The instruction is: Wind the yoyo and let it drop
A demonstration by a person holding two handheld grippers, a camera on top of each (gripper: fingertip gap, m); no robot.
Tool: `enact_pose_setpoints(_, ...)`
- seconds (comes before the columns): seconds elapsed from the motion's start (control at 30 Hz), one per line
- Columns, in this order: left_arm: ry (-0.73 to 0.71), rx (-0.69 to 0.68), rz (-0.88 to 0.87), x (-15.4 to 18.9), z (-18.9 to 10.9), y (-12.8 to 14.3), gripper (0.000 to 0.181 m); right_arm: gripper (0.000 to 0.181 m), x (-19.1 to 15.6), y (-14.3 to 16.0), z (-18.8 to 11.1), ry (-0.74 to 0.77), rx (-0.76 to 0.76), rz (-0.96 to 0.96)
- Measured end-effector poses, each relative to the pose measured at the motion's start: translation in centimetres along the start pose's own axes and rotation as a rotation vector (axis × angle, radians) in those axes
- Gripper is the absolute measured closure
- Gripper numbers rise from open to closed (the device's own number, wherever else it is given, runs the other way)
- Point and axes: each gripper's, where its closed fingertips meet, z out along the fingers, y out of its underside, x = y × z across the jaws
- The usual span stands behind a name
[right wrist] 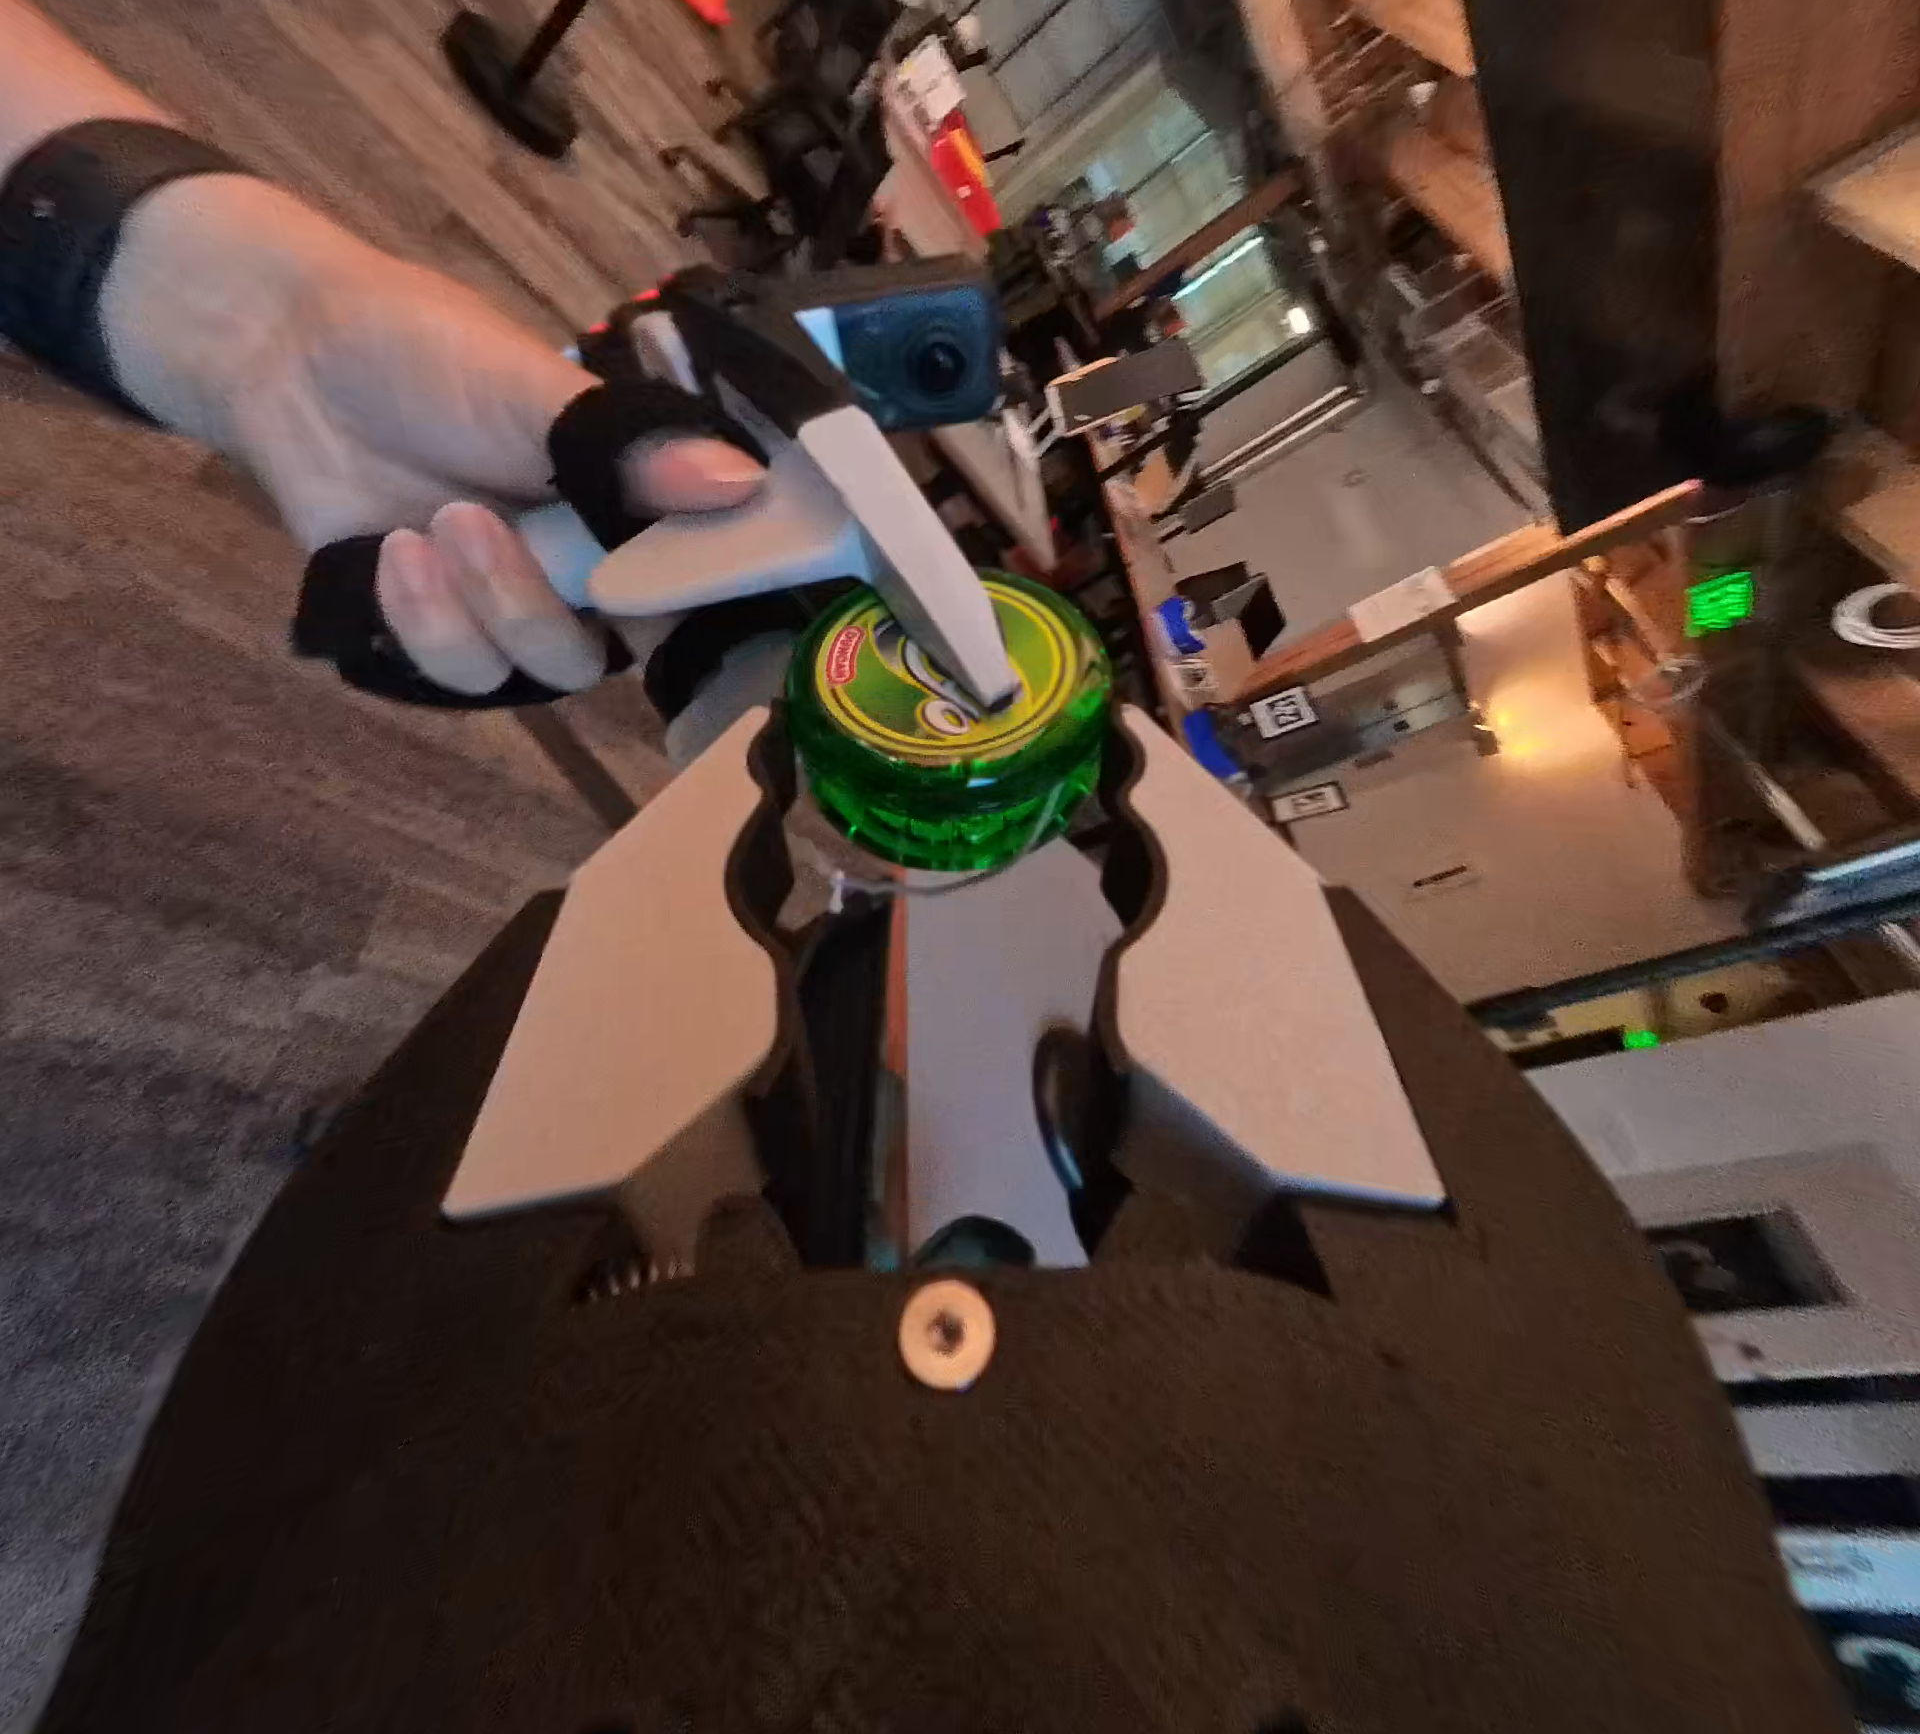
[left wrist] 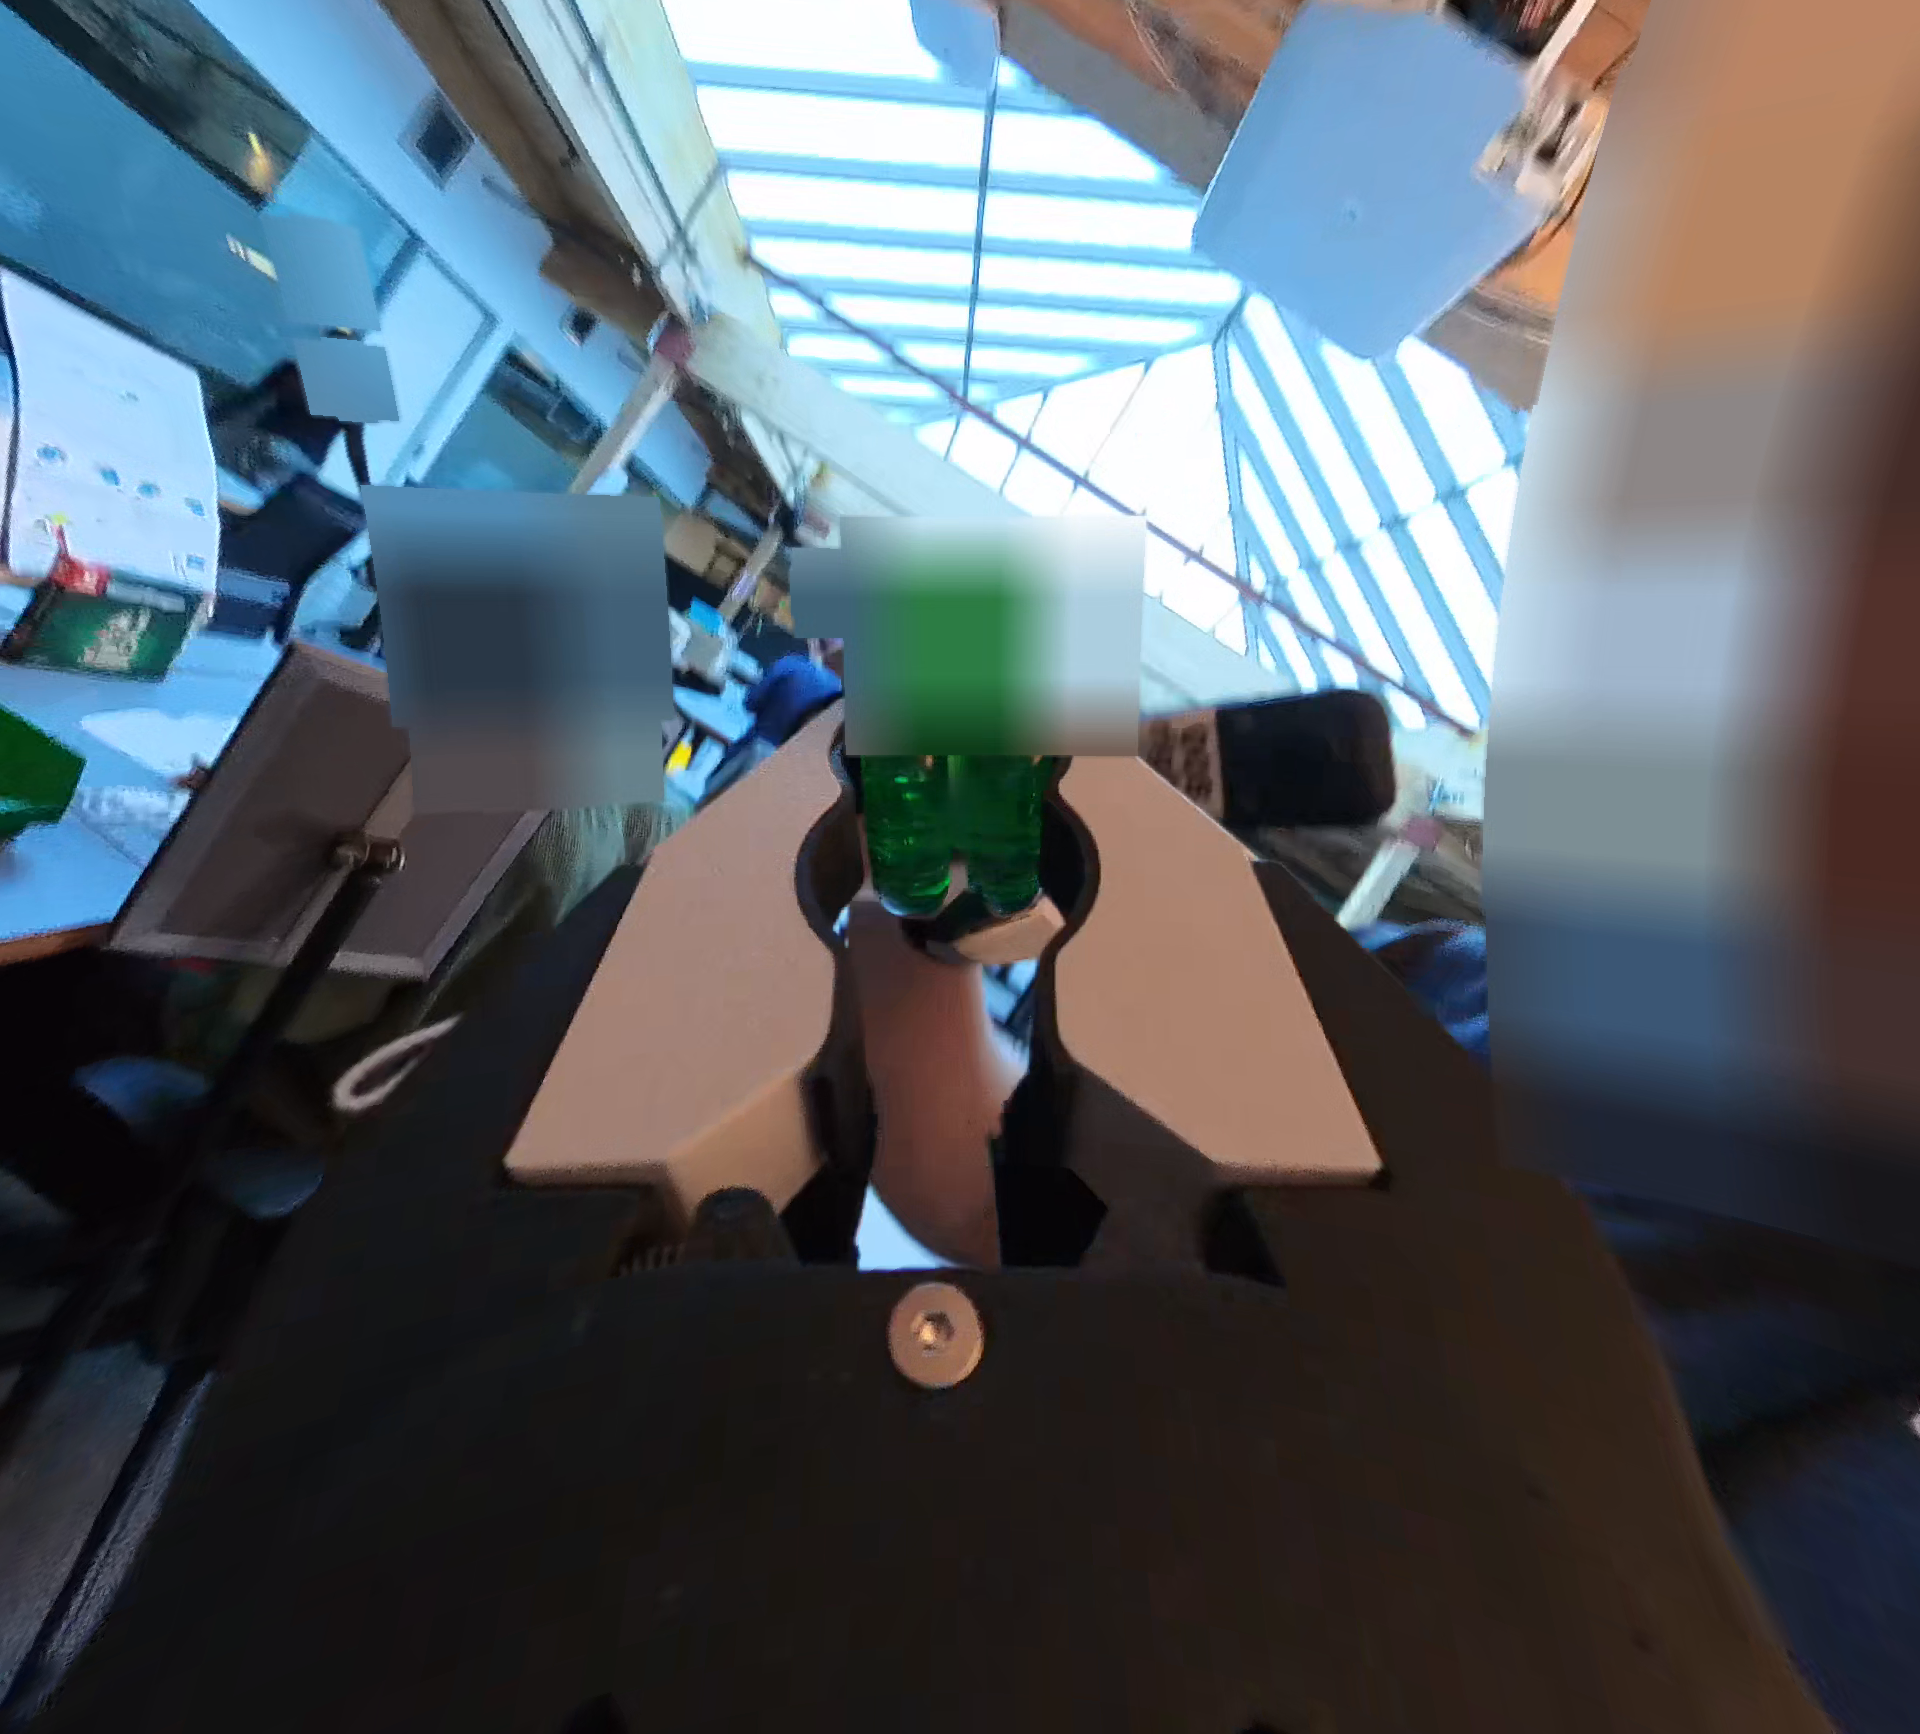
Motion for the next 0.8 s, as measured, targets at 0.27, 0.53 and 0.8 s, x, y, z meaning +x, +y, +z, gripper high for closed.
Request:
enact_pose_setpoints(0.27, 0.062, -0.475, 0.041, 1.2, 0.9, 4.6, 0.151, 0.121, -3.1, 0.0, -2.7, -0.577, 0.023, -0.093)
enact_pose_setpoints(0.53, -0.134, -0.507, 0.549, 1.2, 0.7, 2.4, 0.154, 0.110, 0.2, -1.4, -0.1, -0.114, 0.204, 0.362)
enact_pose_setpoints(0.8, -0.213, -0.678, 0.840, 1.3, 0.6, 2.6, 0.153, 0.128, -0.4, -1.7, -1.4, -0.026, 0.205, 0.199)
